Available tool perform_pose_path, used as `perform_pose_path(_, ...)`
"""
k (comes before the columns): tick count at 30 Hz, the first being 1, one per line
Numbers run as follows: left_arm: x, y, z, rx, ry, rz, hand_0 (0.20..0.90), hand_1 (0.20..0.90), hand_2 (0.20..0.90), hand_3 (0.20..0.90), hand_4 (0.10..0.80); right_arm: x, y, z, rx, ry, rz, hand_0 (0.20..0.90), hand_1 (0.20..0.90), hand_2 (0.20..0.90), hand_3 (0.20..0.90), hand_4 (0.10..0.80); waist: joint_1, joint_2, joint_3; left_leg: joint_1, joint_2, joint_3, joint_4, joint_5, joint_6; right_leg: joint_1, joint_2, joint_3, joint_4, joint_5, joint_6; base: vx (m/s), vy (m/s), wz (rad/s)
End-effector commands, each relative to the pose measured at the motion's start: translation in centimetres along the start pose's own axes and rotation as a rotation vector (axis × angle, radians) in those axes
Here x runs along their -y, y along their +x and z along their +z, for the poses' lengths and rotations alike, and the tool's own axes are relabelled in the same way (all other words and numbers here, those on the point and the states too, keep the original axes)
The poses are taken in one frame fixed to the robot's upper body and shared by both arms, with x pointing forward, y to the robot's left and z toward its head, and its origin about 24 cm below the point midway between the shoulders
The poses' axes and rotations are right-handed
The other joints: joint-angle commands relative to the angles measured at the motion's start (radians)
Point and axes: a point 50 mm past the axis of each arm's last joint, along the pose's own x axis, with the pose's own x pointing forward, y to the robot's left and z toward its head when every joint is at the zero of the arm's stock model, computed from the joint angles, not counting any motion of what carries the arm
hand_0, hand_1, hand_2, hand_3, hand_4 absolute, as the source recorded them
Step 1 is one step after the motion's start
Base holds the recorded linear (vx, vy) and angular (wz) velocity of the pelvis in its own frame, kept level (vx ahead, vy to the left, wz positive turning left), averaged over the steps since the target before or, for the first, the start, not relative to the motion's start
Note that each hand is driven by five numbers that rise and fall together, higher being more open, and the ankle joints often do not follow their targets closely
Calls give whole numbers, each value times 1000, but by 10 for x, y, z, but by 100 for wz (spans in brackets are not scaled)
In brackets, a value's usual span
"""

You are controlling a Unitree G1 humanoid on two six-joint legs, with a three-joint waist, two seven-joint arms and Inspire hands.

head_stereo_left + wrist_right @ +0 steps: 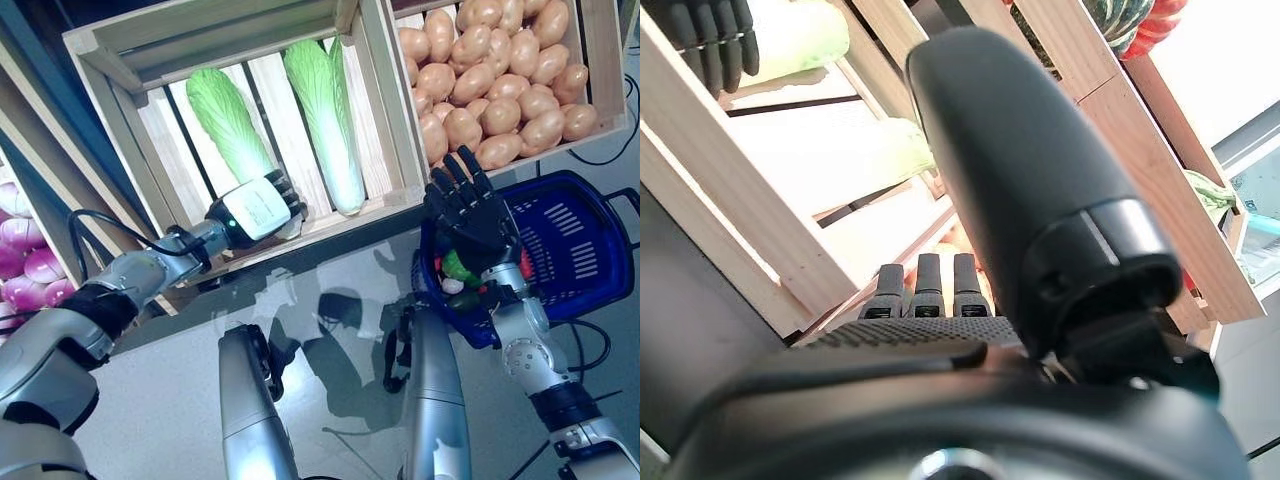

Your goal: Put vegetables into the basket

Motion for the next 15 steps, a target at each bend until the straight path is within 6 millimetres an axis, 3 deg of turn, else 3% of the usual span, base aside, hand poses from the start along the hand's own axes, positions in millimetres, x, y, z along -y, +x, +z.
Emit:
perform_pose_path(1, 12, -20, -53, -215, 112, -152, 900, 900, 900, 900, 800, -29, 17, 52, 289, 37, 109, 900, 900, 900, 900, 800, -12, -6, -23, 14, 17, 72, -34, -52, 30, -6, -31, -39, -9, 62, 57, 0, 0, 0)
perform_pose_path(5, 14, -20, -55, -235, 95, -202, 900, 900, 900, 900, 800, -29, 17, 51, 287, 54, 105, 900, 900, 900, 900, 800, -14, -8, -22, 4, 20, 73, -33, -44, 31, -12, -32, -36, -11, 68, 58, 3, 6, -1)
perform_pose_path(6, 15, -20, -56, -240, 91, -210, 860, 860, 860, 860, 773, -29, 17, 51, 288, 51, 105, 900, 900, 900, 900, 800, -15, -8, -22, 6, 21, 75, -35, -43, 32, -10, -33, -37, -13, 69, 57, 0, 0, 0)
perform_pose_path(7, 15, -20, -56, -241, 89, -216, 613, 613, 613, 613, 609, -30, 18, 51, 289, 47, 106, 900, 900, 900, 900, 800, -17, -8, -22, 8, 21, 76, -36, -42, 33, -8, -33, -38, -14, 69, 57, 19, 45, -4)
perform_pose_path(8, 16, -20, -56, -248, 67, -223, 300, 300, 300, 300, 400, -29, 17, 50, 287, 52, 110, 900, 900, 900, 900, 800, -19, -7, -25, 11, 23, 76, -36, -42, 35, -4, -34, -37, -17, 70, 56, 27, 48, -5)
perform_pose_path(15, 17, -20, -48, -202, 2, -209, 300, 300, 300, 300, 400, -34, 17, 49, 289, 45, 137, 900, 900, 900, 900, 800, -17, -2, -43, 57, 20, 81, -67, -34, 39, 41, -38, -39, -54, 76, 54, 11, 6, -3)
